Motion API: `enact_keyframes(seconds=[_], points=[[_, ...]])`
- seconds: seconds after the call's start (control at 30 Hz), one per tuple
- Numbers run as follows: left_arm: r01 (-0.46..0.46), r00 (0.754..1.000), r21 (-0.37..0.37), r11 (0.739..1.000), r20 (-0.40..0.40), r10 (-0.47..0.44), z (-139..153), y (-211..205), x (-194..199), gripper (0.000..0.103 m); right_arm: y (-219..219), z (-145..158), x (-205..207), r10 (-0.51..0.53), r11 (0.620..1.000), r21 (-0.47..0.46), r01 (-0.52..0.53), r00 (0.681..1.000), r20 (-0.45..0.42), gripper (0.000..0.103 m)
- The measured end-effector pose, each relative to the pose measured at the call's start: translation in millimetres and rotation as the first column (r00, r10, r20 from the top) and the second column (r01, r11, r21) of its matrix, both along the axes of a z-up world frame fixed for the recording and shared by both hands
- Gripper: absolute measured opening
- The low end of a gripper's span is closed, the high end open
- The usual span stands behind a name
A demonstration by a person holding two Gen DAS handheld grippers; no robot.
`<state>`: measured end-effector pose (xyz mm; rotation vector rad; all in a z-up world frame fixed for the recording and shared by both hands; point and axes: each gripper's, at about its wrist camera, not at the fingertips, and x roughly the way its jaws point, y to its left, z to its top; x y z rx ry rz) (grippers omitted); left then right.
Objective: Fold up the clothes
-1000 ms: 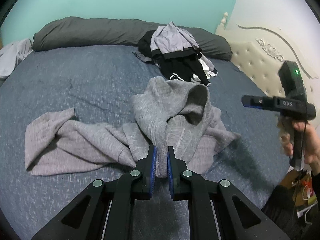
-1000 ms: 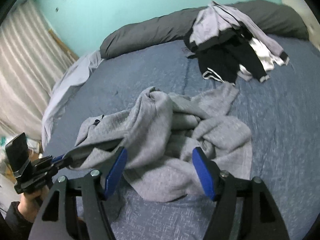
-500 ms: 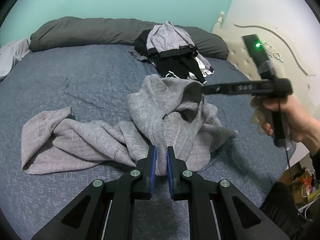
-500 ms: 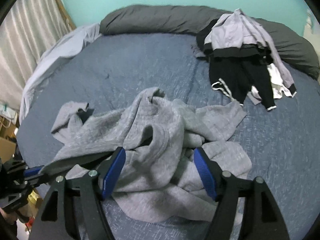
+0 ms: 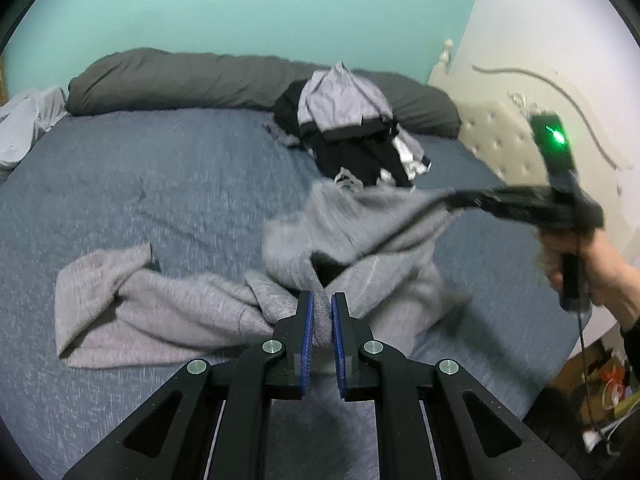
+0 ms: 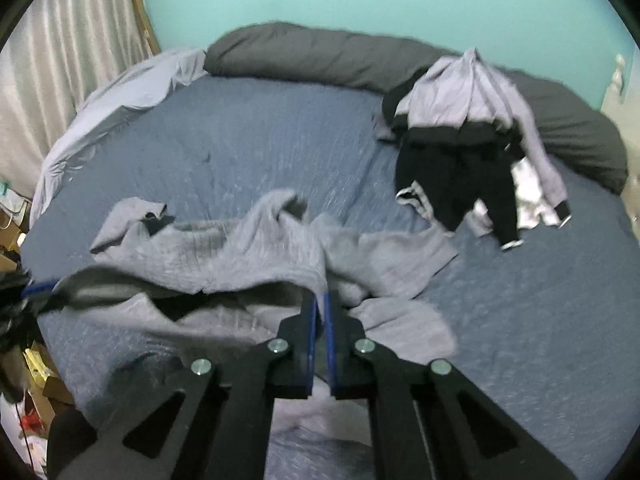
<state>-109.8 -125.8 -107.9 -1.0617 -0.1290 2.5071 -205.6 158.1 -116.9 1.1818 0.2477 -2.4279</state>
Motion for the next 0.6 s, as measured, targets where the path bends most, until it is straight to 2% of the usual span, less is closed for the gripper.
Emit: enact_keyframes(seconds=[0.13, 0.23, 0.37, 0.43, 0.5, 0.53, 0.6], points=[[-0.004, 0.999, 0.028, 1.0, -0.038, 0.005, 30.4, 11.2, -2.8, 0.009, 30.7, 33.3, 31.0, -0.006, 1.0, 0.014, 0.006, 0.999, -0.045, 0.0], [0.027, 0.999, 0.003, 1.0, -0.046, -0.027, 36.4, 26.3, 1.2, 0.009, 50.1, 31.9, 45.2, 0.002, 1.0, 0.024, -0.001, 0.999, -0.033, 0.0], [0.042, 0.999, -0.015, 0.999, -0.024, -0.042, 23.5, 32.5, 8.8, 0.009, 60.7, 20.9, 59.3, 0.028, 1.0, 0.009, -0.028, 1.0, -0.012, 0.001], [0.04, 0.999, -0.015, 0.999, -0.01, -0.04, 16.0, 31.4, 12.0, 0.009, 51.4, 14.4, 62.8, 0.055, 0.998, 0.013, -0.055, 0.998, -0.006, 0.007], [0.031, 1.0, -0.017, 0.999, 0.002, -0.031, 7.7, 26.0, 16.5, 0.009, 36.9, 10.0, 64.8, 0.088, 0.996, 0.026, -0.088, 0.996, -0.006, 0.037], [0.026, 1.0, -0.019, 0.999, 0.008, -0.026, 5.4, 24.3, 18.0, 0.009, 29.1, 8.5, 64.5, 0.109, 0.994, 0.027, -0.109, 0.994, -0.005, 0.041], [0.02, 1.0, -0.029, 0.999, 0.02, -0.02, -2.1, 19.8, 21.4, 0.009, 7.4, 3.7, 61.9, 0.158, 0.987, 0.031, -0.158, 0.987, -0.003, 0.043]])
